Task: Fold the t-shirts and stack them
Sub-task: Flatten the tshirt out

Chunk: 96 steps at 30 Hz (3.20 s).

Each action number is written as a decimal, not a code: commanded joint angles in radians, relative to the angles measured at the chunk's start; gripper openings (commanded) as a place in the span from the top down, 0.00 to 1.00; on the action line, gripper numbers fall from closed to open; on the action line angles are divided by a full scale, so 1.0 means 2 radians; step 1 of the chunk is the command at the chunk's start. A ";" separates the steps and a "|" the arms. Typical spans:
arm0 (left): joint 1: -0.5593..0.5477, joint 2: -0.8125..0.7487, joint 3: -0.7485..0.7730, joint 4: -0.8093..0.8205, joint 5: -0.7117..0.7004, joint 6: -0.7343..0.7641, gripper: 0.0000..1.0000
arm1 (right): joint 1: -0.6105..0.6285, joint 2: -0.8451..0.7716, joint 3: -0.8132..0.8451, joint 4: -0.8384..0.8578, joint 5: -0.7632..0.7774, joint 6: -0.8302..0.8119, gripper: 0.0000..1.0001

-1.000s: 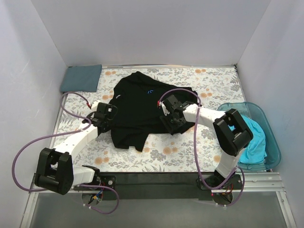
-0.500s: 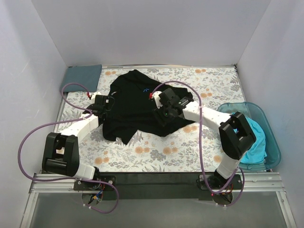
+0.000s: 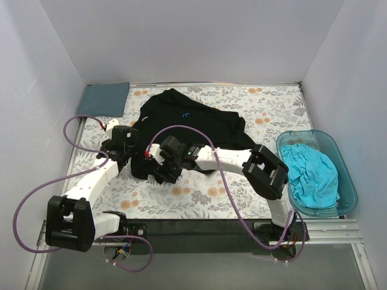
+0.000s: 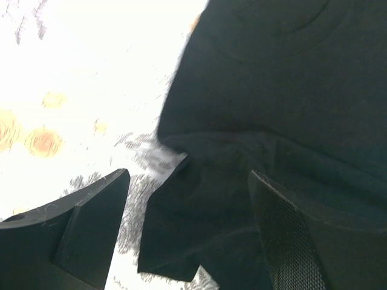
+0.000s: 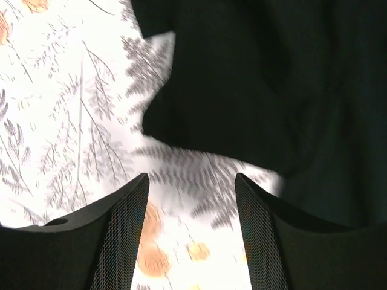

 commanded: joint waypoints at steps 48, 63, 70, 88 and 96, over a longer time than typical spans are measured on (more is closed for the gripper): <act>-0.109 -0.101 -0.174 -0.023 0.094 -0.280 0.44 | -0.091 0.071 0.051 0.082 -0.120 0.170 0.99; -0.109 -0.141 -0.194 -0.067 -0.030 -0.360 0.46 | -0.090 0.060 0.034 0.091 -0.127 0.175 0.99; -0.109 -0.102 -0.187 -0.040 -0.028 -0.349 0.46 | -0.090 0.055 0.028 0.093 -0.129 0.176 0.99; -0.110 -0.114 -0.163 -0.044 0.012 -0.306 0.98 | -0.090 0.039 0.023 0.093 -0.132 0.168 0.99; -0.109 -0.137 0.037 -0.259 -0.017 -0.221 1.00 | -0.080 0.008 0.022 -0.003 -0.146 0.123 0.99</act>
